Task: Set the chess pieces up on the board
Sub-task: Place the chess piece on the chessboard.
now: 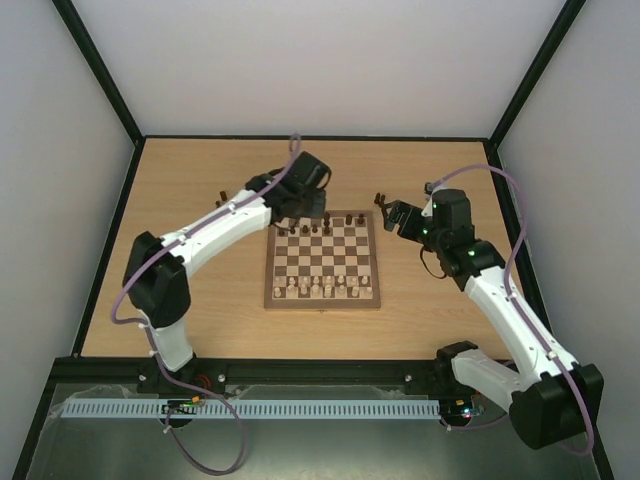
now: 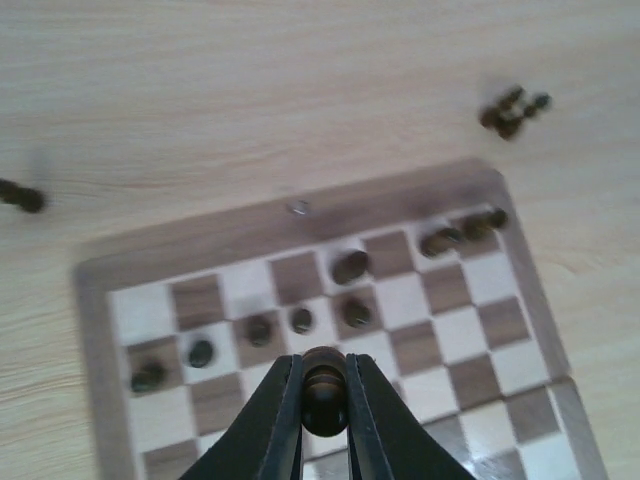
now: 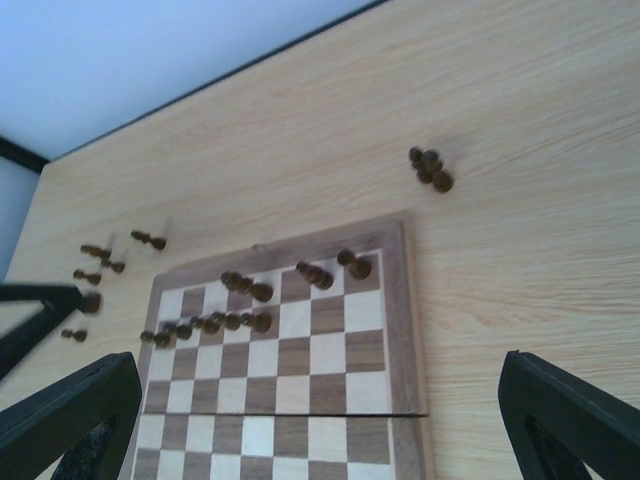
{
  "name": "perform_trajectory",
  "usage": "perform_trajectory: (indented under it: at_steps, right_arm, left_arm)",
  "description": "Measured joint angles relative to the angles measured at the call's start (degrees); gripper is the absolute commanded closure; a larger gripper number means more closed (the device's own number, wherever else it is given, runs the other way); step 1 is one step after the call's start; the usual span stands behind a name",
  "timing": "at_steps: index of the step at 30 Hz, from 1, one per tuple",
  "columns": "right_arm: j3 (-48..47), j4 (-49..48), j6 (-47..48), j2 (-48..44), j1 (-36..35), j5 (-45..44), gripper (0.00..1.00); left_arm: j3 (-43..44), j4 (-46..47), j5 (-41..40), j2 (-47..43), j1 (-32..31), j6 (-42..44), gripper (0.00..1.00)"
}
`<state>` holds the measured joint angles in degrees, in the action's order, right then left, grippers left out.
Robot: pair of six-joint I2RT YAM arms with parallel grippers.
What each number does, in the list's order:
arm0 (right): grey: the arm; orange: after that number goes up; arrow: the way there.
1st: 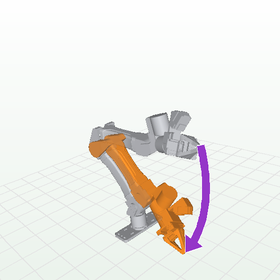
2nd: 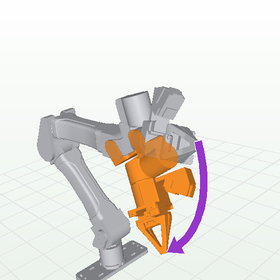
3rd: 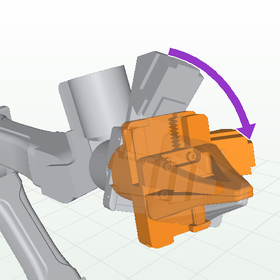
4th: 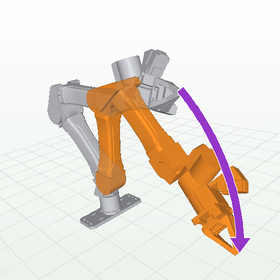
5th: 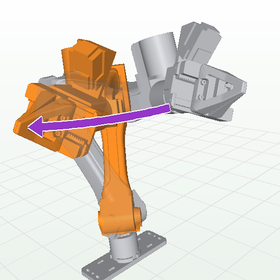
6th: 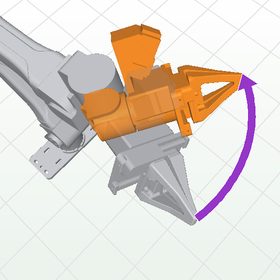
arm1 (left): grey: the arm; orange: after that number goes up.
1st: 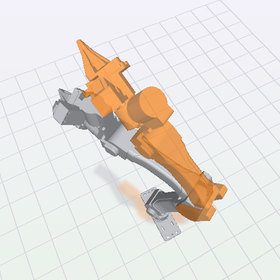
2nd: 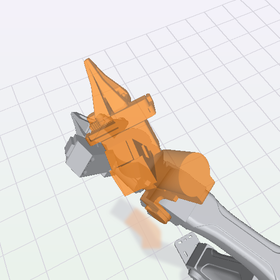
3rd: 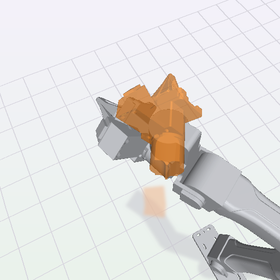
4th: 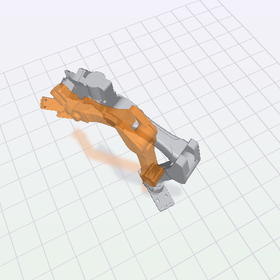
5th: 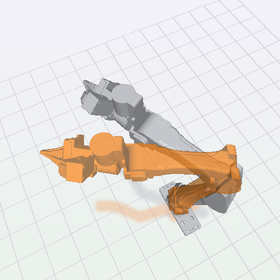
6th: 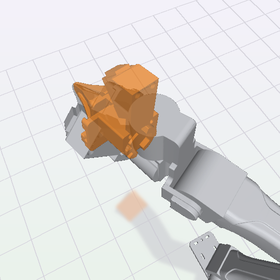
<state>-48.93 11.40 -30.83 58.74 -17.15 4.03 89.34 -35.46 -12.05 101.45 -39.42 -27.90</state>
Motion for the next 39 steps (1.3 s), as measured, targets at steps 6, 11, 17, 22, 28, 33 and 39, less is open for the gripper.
perform_trajectory:
  at_steps: [6,11,17,22,28,33,39]
  right_arm:
    - [0.1,0.4,-0.3,-3.7,1.0,-4.7,0.01]
    - [0.4,0.5,-0.5,-3.5,1.5,-5.7,0.01]
    - [0.7,0.7,-0.5,-3.4,1.7,-5.7,0.01]
    - [0.7,0.7,-0.5,-3.3,1.8,-5.6,0.02]
    - [0.7,0.7,-0.5,-3.0,1.8,-5.3,0.01]
    - [0.7,0.7,-0.5,-2.6,1.8,-4.7,0.01]
    - [0.7,0.7,-0.5,-2.3,1.8,-4.2,0.02]
  left_arm:
    - [5.0,-2.1,3.1,7.5,-5.4,1.0,0.96]
    - [5.2,-2.7,4.5,11.5,-8.1,1.2,0.96]
    - [6.1,-2.5,5.7,14.8,-9.2,1.8,0.95]
    - [9.8,-2.6,5.8,19.3,-9.2,2.2,0.95]
    - [13.2,-2.6,5.5,23.8,-8.9,3.1,0.94]
    - [14.3,-2.6,5.4,25.4,-8.2,3.5,0.94]
    - [15.0,-2.5,4.9,25.5,-7.3,3.5,0.93]
